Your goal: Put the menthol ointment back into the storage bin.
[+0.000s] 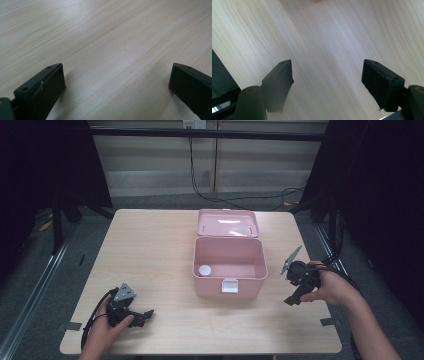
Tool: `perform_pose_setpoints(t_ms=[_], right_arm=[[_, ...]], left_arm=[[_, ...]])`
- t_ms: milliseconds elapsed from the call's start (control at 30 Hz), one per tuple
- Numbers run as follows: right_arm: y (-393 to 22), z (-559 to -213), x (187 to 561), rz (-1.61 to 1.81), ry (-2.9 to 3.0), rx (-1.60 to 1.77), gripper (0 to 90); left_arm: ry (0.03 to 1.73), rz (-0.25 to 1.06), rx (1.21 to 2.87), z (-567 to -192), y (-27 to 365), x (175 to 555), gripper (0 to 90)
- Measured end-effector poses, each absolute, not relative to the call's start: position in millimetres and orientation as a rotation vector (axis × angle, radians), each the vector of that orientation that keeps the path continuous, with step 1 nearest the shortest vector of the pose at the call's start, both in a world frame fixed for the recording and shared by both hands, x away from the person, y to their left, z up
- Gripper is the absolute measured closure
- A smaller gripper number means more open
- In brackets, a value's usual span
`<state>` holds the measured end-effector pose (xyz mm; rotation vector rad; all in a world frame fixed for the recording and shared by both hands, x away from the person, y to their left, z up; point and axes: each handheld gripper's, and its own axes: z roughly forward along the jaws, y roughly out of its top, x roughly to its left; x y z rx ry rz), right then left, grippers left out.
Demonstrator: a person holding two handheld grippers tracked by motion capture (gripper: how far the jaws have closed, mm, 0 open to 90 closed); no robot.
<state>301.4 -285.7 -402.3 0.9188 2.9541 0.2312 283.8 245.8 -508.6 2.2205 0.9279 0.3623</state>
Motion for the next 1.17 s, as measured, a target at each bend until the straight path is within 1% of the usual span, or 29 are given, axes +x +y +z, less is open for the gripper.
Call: perform_pose_setpoints(t_ms=[733, 1167], right_arm=[[-303, -450, 282, 0.255, 2.894, 1.053, 24.8], [-306, -461, 267, 0.306, 2.845, 1.085, 24.5]], left_arm=[[0.928, 0.364, 2.221, -509, 246, 284, 0.0], [0.928, 0.364, 2.221, -509, 246, 284, 0.0]])
